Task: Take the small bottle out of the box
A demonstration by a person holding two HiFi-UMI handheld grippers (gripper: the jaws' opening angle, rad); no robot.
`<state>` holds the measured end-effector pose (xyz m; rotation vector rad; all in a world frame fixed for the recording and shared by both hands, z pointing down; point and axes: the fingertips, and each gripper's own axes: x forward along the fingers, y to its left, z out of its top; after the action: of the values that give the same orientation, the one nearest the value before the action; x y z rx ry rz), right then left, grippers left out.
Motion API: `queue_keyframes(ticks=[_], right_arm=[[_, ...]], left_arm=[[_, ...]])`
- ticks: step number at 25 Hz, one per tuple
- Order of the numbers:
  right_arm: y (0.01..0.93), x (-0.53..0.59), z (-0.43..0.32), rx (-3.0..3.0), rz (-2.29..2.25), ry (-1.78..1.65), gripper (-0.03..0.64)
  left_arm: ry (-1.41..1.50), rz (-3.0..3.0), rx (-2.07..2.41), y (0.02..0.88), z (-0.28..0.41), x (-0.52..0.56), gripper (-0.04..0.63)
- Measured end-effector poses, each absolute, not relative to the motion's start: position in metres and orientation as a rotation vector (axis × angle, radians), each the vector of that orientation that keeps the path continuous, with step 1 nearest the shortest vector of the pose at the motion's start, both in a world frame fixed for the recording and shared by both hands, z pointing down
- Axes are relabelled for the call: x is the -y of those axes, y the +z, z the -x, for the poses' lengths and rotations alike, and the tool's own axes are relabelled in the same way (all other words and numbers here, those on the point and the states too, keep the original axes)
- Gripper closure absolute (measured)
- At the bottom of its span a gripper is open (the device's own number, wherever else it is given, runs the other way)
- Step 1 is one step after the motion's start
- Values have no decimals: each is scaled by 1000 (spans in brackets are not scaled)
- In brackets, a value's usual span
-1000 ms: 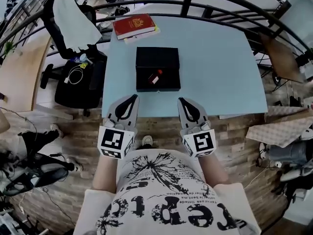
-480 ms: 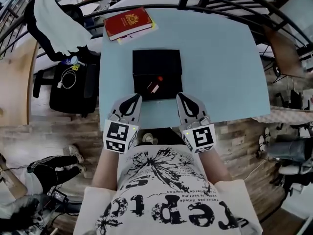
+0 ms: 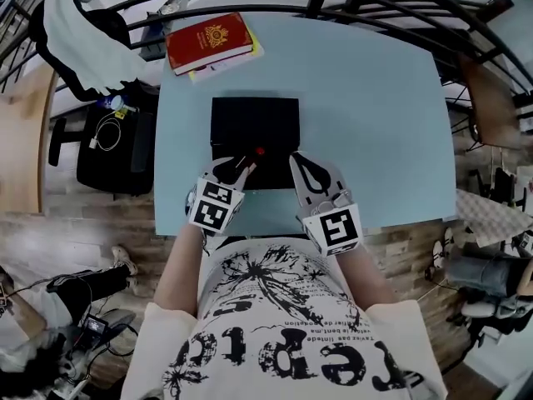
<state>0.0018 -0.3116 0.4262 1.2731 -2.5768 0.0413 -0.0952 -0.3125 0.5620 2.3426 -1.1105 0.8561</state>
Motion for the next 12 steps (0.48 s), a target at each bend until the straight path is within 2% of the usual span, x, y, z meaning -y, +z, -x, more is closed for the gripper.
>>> queue_keyframes(ticks=[7, 12], right_arm=[[429, 333, -23, 2614, -1297, 88, 606], [434, 340, -38, 2614, -1312, 121, 606]], left_arm=[[1098, -2265, 920, 615, 72, 326, 370], [1245, -2169, 858, 650, 68, 334, 347]])
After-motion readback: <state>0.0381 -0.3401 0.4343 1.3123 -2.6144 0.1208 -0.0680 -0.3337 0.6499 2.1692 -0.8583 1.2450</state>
